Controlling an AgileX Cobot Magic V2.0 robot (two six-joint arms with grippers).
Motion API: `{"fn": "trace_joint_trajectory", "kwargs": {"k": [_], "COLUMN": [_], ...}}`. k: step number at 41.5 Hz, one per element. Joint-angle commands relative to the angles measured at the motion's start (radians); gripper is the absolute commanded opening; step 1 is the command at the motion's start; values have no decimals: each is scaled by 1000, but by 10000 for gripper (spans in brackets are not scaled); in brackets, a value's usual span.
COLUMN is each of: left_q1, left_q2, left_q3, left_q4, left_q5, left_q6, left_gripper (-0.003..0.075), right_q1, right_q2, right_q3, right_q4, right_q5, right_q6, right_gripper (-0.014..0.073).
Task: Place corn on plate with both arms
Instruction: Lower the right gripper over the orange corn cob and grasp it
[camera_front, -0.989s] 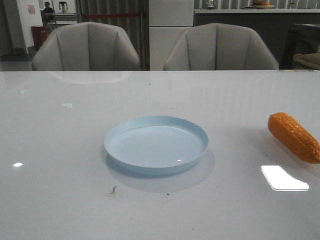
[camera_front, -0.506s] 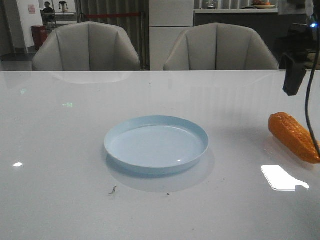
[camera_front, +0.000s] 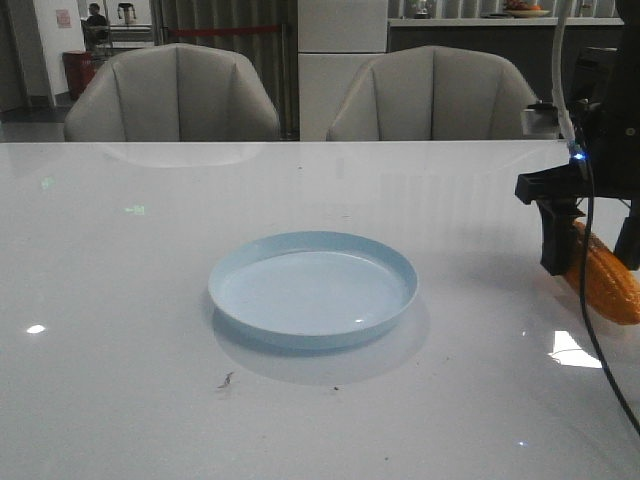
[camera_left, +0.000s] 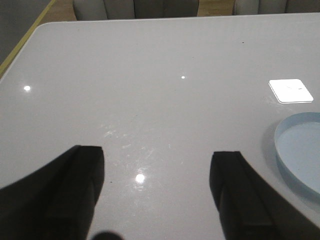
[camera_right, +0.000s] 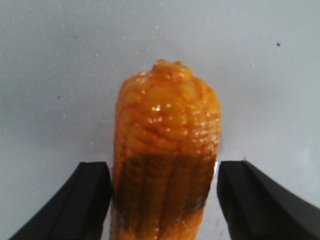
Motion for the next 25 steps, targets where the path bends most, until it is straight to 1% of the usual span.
{"fn": "trace_joint_trajectory", "kwargs": {"k": [1, 6, 9, 16, 18, 21, 25], "left_q1": [2, 2, 2, 2, 2, 2, 2], "left_q2": [7, 7, 7, 7, 7, 7, 7], "left_q3": [-28, -28, -28, -28, -28, -28, -28], "left_q4": [-9, -4, -2, 0, 0, 0, 0], "left_q5": [-84, -84, -84, -84, -84, -84, -84], "left_q6": [-9, -9, -9, -9, -9, -9, -9], "left_gripper": [505, 505, 505, 505, 505, 505, 505], "right_q1": [-2, -2, -2, -2, -2, -2, -2], "right_q2": [-41, -32, -32, -32, -32, -32, -32], "right_q3": [-32, -32, -32, -32, -32, -36, -72], "right_q4": [17, 17, 17, 17, 17, 17, 17], "right_q5": [-37, -35, -34, -29, -27, -16, 33], "right_q6": [-12, -19, -26, -42, -42, -42, -49], "right_gripper": [551, 550, 528, 359, 337, 334, 334]}}
